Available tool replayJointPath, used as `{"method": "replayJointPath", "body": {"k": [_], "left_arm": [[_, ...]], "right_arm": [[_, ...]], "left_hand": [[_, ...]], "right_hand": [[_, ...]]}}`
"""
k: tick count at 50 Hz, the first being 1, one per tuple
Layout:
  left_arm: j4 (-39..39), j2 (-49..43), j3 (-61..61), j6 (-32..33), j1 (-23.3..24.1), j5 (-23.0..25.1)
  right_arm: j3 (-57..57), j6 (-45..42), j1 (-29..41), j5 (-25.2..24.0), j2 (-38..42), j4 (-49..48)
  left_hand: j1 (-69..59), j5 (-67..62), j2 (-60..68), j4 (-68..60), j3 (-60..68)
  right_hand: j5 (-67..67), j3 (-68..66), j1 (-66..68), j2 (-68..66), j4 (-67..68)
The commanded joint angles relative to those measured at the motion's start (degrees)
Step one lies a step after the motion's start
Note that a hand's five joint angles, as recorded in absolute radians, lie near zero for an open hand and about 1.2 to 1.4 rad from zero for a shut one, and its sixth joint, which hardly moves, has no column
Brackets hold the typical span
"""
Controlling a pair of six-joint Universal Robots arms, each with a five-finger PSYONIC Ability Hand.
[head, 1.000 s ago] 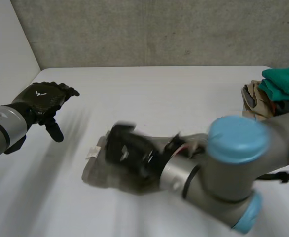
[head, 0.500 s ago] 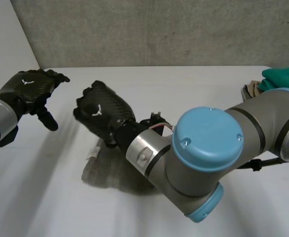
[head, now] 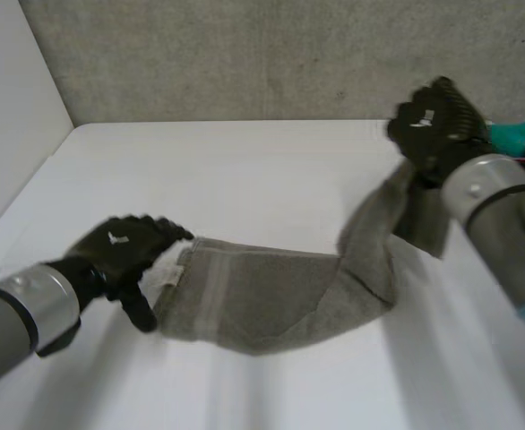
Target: Fold the laundry.
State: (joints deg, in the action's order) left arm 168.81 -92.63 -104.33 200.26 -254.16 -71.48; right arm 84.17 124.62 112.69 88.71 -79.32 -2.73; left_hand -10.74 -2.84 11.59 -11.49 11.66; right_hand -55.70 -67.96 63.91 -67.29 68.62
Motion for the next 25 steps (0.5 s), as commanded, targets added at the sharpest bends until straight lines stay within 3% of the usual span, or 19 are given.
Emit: {"method": "replayJointPath", "body": {"k": [1, 8, 16, 25], "left_arm": [[2.9, -3.2, -2.1, 4.8, 2.5, -4.2], [4.9, -8.4, -1.6, 7.8, 4.2, -6.2], [8.7, -14.6, -0.3, 8.0, 4.9, -6.8], [11.4, -17.9, 1.1, 7.2, 6.0, -6.9]], "right_arm": [[7.1, 2.5, -8.7, -2.3, -3.8, 0.0], [13.3, 5.6, -14.0, -8.1, -5.5, -2.2], [16.6, 8.8, -16.0, -9.9, -6.3, -4.6], [18.0, 10.1, -16.3, -10.1, -6.0, -7.2]], "left_hand": [[0.7, 2.8, -1.5, 1.5, -1.6], [-1.6, 0.5, 0.8, -0.9, 0.7], [-11.1, -9.0, 10.2, -10.3, 10.2], [-45.4, -43.3, 44.5, -44.6, 44.4]], "right_hand": [[-14.3, -12.0, 16.1, -12.7, 11.4], [-14.3, -12.0, 16.1, -12.7, 11.4], [-14.3, -12.0, 16.1, -12.7, 11.4], [-14.3, -12.0, 16.1, -12.7, 11.4]]}}
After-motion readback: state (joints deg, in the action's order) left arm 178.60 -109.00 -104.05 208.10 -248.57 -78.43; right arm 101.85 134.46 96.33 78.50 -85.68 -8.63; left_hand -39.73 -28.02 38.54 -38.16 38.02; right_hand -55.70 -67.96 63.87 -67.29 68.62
